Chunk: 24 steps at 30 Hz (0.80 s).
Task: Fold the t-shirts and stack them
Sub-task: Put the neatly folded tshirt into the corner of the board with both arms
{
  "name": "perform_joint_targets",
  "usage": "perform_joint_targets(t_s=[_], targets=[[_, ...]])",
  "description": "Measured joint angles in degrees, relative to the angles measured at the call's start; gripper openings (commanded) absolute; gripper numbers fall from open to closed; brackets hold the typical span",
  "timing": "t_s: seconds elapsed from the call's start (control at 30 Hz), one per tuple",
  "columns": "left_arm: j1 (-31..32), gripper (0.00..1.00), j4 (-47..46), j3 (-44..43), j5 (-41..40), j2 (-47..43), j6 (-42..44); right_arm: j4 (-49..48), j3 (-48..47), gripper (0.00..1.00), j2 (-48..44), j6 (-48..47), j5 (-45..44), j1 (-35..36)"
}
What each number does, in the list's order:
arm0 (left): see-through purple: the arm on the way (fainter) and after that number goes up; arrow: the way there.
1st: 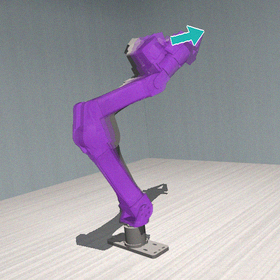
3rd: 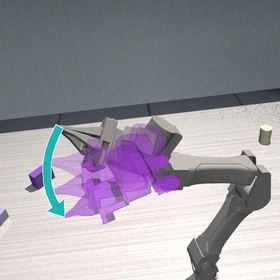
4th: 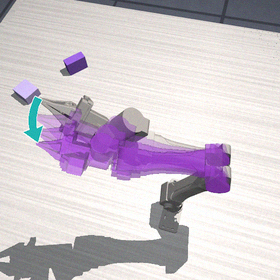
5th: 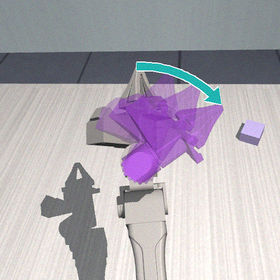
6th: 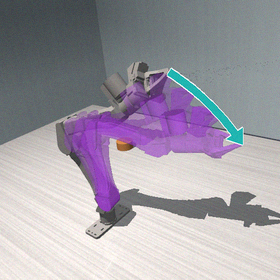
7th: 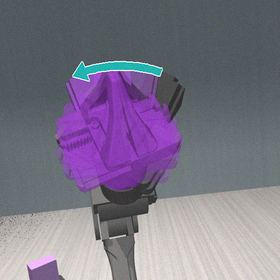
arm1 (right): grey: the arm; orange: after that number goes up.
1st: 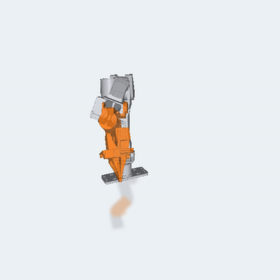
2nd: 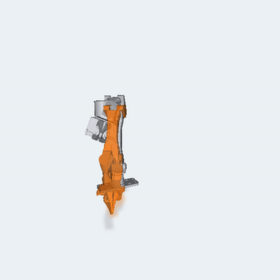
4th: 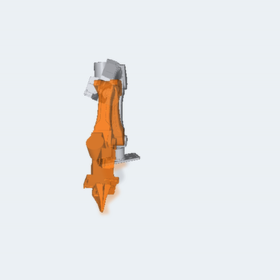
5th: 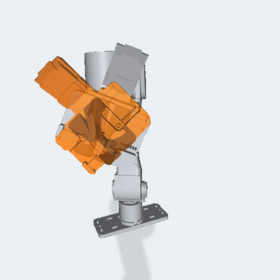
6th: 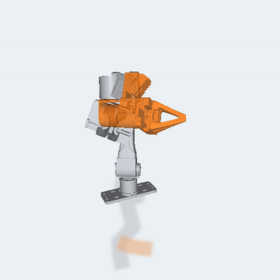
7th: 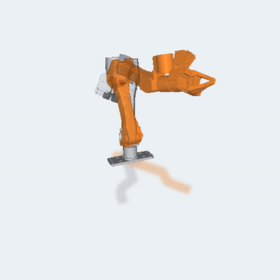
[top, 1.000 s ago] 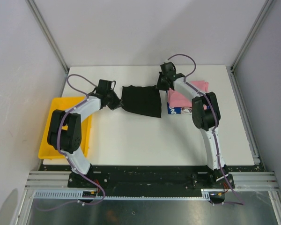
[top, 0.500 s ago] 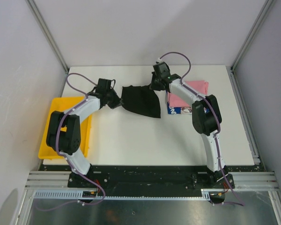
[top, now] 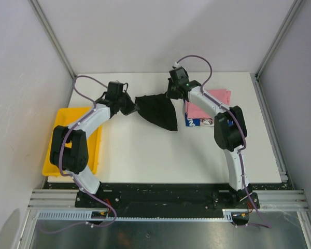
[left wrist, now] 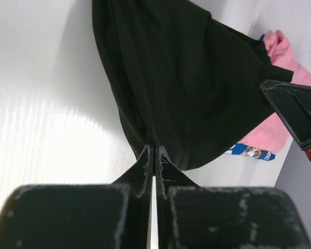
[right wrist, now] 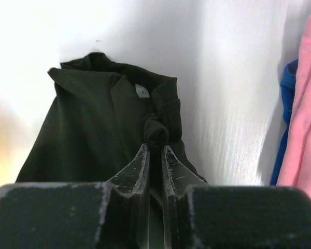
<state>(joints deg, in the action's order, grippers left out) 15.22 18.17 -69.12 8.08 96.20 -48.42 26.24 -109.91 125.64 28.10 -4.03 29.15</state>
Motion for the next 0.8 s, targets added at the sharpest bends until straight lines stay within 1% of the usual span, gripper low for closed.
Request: perform_joint_targets(t_s=[0.23, 0.53, 0.8], targets=[[1.31, 0.00, 0.02, -2.47, 0.68, -0.55, -0.02, 1.68, -1.75, 0.00, -2.14, -0.87, -0.22, -0.66], [4.39, 0.00, 0.28, -6.86, 1.11, -0.55, -0.07, 3.76, -3.02, 0.00, -5.11, -1.31, -0.92, -3.34], [8.26, 0.00, 0.48, -13.55, 0.92, 0.17, -0.17, 4.94, -3.02, 0.00, -8.66, -1.70, -0.85, -7.45]])
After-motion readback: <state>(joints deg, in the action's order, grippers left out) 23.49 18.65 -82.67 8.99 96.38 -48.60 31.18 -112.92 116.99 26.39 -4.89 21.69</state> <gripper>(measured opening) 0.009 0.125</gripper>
